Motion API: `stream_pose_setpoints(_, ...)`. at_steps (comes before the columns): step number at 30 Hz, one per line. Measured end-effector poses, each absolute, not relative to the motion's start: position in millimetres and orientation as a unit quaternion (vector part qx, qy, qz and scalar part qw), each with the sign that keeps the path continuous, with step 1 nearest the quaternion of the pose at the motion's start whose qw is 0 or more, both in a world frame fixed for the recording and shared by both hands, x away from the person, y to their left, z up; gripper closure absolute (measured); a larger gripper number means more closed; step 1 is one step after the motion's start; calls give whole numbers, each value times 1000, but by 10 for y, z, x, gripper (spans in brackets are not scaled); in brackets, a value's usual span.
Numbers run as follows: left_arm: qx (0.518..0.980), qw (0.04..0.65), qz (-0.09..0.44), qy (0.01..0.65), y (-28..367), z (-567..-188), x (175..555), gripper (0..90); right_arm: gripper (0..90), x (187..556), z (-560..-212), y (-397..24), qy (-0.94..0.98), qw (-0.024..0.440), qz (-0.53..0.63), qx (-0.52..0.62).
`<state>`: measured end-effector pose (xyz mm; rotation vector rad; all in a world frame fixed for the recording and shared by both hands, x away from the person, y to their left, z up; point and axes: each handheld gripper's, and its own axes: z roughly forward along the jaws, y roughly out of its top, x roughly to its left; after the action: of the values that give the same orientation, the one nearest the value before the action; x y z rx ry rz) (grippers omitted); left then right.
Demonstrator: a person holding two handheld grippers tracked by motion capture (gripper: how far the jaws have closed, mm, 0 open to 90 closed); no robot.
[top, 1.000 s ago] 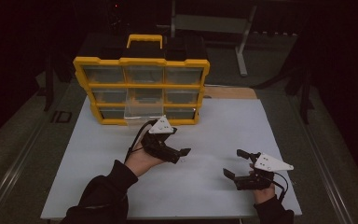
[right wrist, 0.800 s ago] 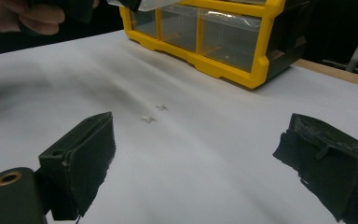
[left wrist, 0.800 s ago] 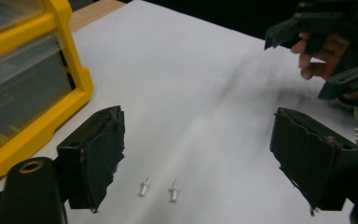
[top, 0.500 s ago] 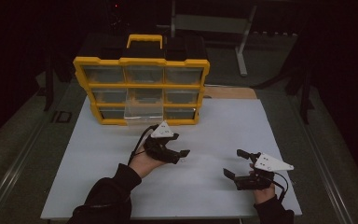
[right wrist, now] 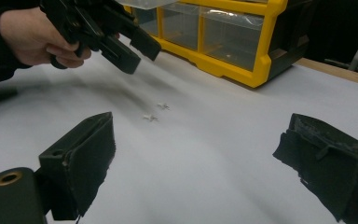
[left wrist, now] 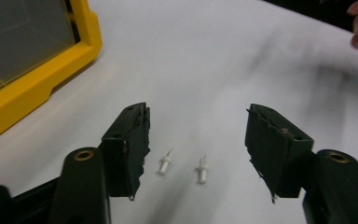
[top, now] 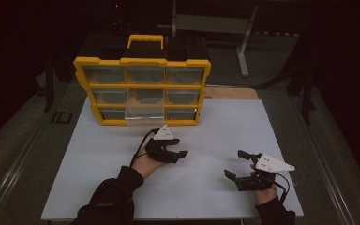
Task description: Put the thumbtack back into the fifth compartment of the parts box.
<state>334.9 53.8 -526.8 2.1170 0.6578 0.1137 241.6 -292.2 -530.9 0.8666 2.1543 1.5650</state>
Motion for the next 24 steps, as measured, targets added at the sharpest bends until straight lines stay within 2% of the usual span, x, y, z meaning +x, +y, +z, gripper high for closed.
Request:
stream_pose_setpoints(18, 872, 403, 43, 274, 465, -5536, 3424, 630, 89, 2411, -5304, -2924, 759, 170, 550, 304)
stream_pose_setpoints(24, 876, 391, 45, 278, 444, -5577, 3442, 655, 89, 2410, -5303, -2926, 759, 170, 551, 304)
